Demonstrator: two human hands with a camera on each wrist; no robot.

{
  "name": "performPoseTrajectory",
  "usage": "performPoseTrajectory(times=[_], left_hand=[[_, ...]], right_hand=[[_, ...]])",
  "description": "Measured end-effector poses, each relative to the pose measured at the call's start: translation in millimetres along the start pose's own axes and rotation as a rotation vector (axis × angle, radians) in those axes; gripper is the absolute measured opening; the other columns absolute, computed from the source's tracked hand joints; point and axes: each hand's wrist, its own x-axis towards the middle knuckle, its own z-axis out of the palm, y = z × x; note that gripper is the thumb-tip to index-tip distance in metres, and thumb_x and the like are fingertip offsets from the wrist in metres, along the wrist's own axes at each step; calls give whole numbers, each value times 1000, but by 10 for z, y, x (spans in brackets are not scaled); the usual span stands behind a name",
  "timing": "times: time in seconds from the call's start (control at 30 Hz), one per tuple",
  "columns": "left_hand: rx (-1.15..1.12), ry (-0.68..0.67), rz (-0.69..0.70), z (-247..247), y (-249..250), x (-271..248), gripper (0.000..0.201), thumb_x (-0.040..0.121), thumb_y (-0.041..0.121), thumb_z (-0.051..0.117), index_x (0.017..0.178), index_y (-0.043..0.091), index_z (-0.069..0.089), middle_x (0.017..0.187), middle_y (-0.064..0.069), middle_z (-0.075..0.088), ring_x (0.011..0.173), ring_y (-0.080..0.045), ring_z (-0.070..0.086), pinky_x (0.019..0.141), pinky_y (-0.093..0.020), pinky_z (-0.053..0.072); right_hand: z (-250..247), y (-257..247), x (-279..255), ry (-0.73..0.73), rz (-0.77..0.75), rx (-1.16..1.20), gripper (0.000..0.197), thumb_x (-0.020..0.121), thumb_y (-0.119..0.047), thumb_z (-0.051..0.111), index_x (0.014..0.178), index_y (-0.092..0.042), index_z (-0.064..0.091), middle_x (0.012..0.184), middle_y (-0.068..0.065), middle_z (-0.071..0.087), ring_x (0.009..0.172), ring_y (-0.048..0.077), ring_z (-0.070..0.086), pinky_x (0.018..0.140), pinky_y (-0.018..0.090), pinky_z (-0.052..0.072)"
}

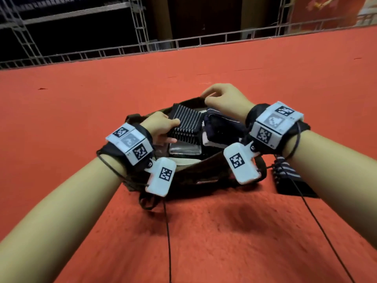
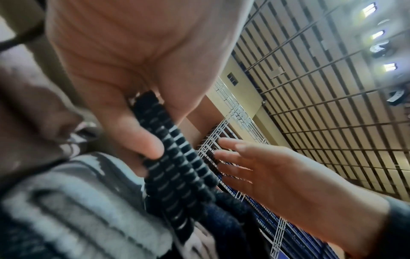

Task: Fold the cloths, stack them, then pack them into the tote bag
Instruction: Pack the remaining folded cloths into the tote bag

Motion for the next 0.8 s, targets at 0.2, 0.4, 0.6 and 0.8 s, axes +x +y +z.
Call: performPoseTrajectory(times=[0.2, 0.4, 0.6, 0.8], left_hand=[[39, -17, -63, 111, -19, 79, 20, 98, 22, 48, 100, 2, 48, 76, -8, 58, 42, -14, 60, 32, -15, 42], [596, 81, 42, 73, 11, 23, 40, 96, 39, 44, 97, 1, 56, 76, -11, 57, 65, -25, 54, 54, -28, 41], [853, 187, 211, 302, 24, 8, 62, 95, 48, 37, 147, 15, 26, 152, -11, 18, 140, -31, 18, 112, -43, 21], [1087, -82, 321, 531, -106, 162, 39, 99, 29, 36, 126, 2, 42, 138, -17, 36, 131, -31, 27, 106, -47, 27]], right_hand=[[-464, 550, -229, 237, 97, 107, 29, 85, 3, 44, 98, -14, 63, 79, -1, 58, 59, -3, 47, 47, 3, 32], [-747, 1381, -602, -11, 386, -118, 28, 86, 10, 46, 101, -5, 64, 92, 16, 62, 78, 17, 51, 54, 7, 38], [-807, 1734, -796, -193, 449, -354, 32, 85, 6, 49, 107, -11, 66, 118, 17, 64, 101, 23, 57, 85, 25, 40], [-860, 1816, -981, -326, 559, -499, 42, 88, -24, 60, 129, -15, 54, 130, 9, 57, 118, 23, 53, 99, 26, 36]])
